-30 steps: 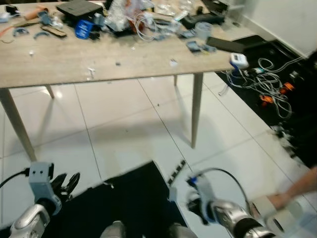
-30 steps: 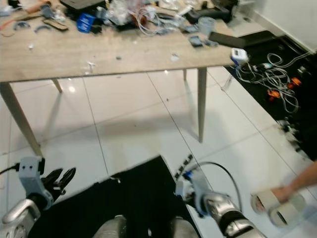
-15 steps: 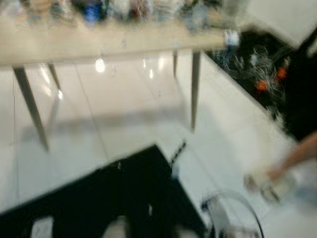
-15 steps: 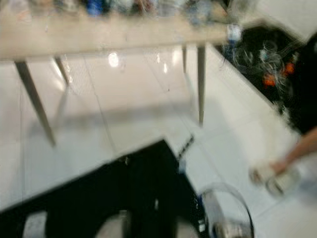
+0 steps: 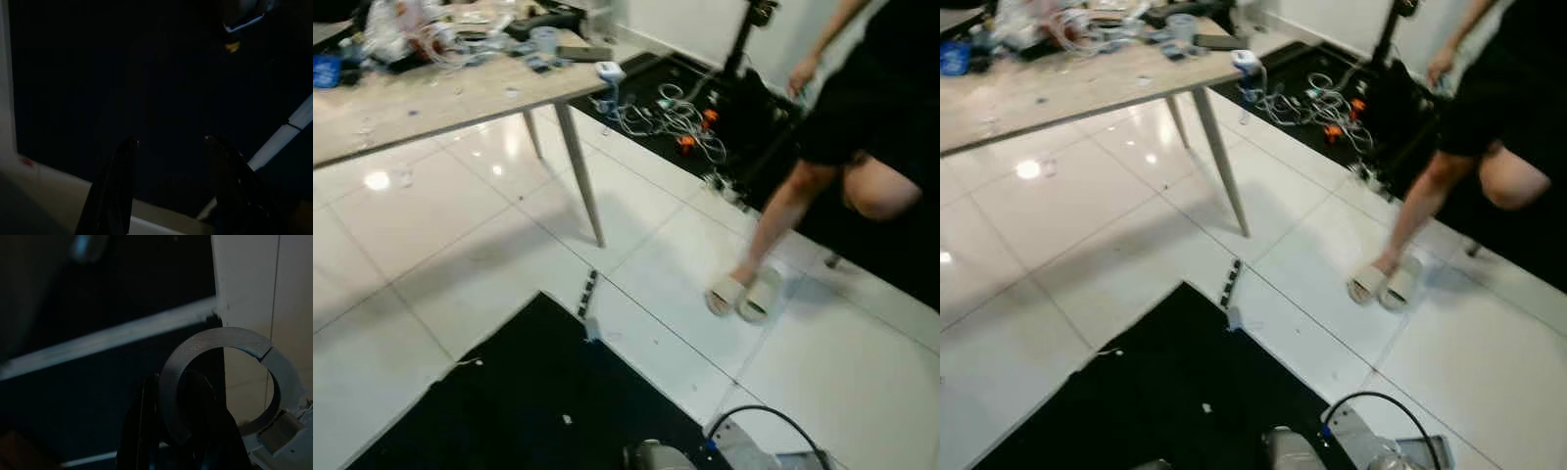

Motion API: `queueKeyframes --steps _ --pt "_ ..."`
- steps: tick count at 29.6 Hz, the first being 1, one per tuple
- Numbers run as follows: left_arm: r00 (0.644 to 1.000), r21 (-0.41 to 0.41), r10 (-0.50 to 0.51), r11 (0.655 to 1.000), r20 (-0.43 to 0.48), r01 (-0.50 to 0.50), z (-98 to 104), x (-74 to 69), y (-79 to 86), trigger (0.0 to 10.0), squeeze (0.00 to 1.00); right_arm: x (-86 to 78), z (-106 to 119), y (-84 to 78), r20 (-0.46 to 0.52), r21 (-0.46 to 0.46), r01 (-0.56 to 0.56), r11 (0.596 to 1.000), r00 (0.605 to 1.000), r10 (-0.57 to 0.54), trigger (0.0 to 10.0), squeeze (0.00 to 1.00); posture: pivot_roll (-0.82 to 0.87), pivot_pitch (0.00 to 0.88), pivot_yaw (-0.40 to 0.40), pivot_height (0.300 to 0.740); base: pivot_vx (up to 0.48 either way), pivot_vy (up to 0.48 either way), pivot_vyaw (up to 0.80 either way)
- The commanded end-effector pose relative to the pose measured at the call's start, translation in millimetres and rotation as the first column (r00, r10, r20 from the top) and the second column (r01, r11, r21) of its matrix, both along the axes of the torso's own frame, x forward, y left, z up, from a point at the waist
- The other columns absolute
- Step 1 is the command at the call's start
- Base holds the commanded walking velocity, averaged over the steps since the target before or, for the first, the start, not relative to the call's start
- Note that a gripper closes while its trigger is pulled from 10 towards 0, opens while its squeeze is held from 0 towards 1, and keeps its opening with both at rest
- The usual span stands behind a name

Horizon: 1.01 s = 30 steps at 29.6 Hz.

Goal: Picking trash to rubbish bin

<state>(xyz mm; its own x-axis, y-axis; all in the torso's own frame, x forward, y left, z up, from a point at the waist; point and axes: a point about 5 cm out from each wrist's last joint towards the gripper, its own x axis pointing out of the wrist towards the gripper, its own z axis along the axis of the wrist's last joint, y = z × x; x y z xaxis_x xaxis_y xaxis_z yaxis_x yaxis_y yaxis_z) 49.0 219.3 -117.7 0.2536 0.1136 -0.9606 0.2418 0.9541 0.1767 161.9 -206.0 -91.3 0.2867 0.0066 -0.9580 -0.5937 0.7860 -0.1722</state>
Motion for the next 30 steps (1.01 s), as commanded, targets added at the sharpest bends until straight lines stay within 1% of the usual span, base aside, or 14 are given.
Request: queueKeyframes --steps 1,3,4,7,10,11,12,15,16,18,20,22,25,30 --pt "0.999 -0.018 -0.041 0.999 0.0 0.041 -1.6 4.0 -11.0 10.0 0.0 -1.2 -1.0 2.9 -0.012 -0.011 -0.031 0.999 0.999 0.031 10.0 0.0 0.09 0.147 -0.056 0.74 0.0 0.0 -0.8" --pt "0.999 -0.019 -0.049 0.999 0.002 0.049 -1.6 6.7 -12.5 10.0 0.0 -0.8 -0.9 3.2 -0.011 -0.013 -0.034 0.999 0.999 0.034 10.0 0.0 0.09 0.147 -0.056 0.74 0.0 0.0 -0.8" --pt "0.998 -0.035 -0.058 0.998 0.004 0.058 -1.7 11.4 -16.8 10.0 0.0 -0.4 -0.9 3.8 -0.009 -0.013 -0.034 0.999 0.999 0.034 10.0 0.0 0.09 0.147 -0.054 0.74 0.0 0.0 -0.8" --pt "0.998 -0.045 -0.064 0.997 0.003 0.064 -1.9 13.3 -19.3 10.0 0.0 -0.1 -0.8 4.2 -0.008 -0.013 -0.035 0.999 0.999 0.035 10.0 0.0 0.08 0.147 -0.052 0.74 0.0 0.0 -0.8" --pt "0.978 -0.052 -0.206 0.978 -0.022 0.204 -2.6 21.4 -32.2 10.0 0.0 -2.9 -2.1 4.3 -0.014 -0.019 -0.042 0.999 0.999 0.042 10.0 0.0 0.07 0.146 -0.051 0.74 0.0 0.0 -0.8" --pt "0.974 -0.054 -0.226 0.973 -0.018 0.225 -2.4 26.0 -36.5 10.0 0.0 -4.7 -2.8 4.3 -0.018 -0.02 -0.044 0.999 0.999 0.043 10.0 0.0 0.07 0.146 -0.051 0.74 0.0 0.0 -0.8" --pt "0.974 -0.054 -0.226 0.973 -0.018 0.225 -2.4 26.0 -36.5 10.0 0.0 -4.7 -2.8 4.3 -0.018 -0.02 -0.044 0.999 0.999 0.043 10.0 0.0 0.07 0.146 -0.051 0.74 0.0 0.0 -0.8" --pt "0.962 -0.075 -0.27 0.959 0.037 0.272 0.6 47.6 -53.3 10.0 0.0 -11.0 -5.3 4.4 -0.033 -0.022 -0.056 0.998 0.998 0.055 10.0 0.0 0.07 0.146 -0.051 0.74 0.0 0.0 -0.8" --pt "0.962 -0.075 -0.27 0.959 0.037 0.272 0.6 47.6 -53.3 10.0 0.0 -11.0 -5.3 4.4 -0.033 -0.022 -0.056 0.998 0.998 0.055 10.0 0.0 0.07 0.146 -0.051 0.74 0.0 0.0 -0.8" --pt "0.961 -0.122 -0.266 0.954 0.071 0.273 2.6 56.4 -62.4 10.0 0.0 -14.5 -6.6 4.9 -0.044 -0.025 -0.08 0.997 0.996 0.078 10.0 0.0 0.06 0.145 -0.051 0.74 0.0 0.0 -0.8" --pt "0.962 -0.134 -0.262 0.954 0.075 0.27 2.8 57.3 -63.6 10.0 0.0 -15.4 -7.0 5.1 -0.047 -0.027 -0.089 0.996 0.995 0.087 10.0 0.0 0.06 0.145 -0.051 0.74 0.0 0.0 -0.8" --pt "0.968 -0.104 -0.247 0.963 0.041 0.25 1.5 51.7 -54.8 10.0 0.0 -14.8 -6.8 4.9 -0.046 -0.032 -0.098 0.995 0.994 0.097 10.0 0.0 0.06 0.147 -0.053 0.74 0.0 0.0 -0.8" --pt "0.972 -0.094 -0.235 0.967 0.03 0.236 1.0 49.3 -51.9 10.0 0.0 -12.8 -6.2 5.9 -0.041 -0.036 -0.111 0.993 0.993 0.109 10.0 0.0 0.06 0.147 -0.053 0.74 0.0 0.0 -0.8" --pt "0.971 -0.093 -0.238 0.966 0.036 0.24 2.1 54.0 -51.3 10.0 0.0 -10.8 -5.7 7.7 -0.037 -0.037 -0.122 0.992 0.992 0.121 10.0 0.0 0.06 0.148 -0.055 0.74 0.0 0.0 -0.8"
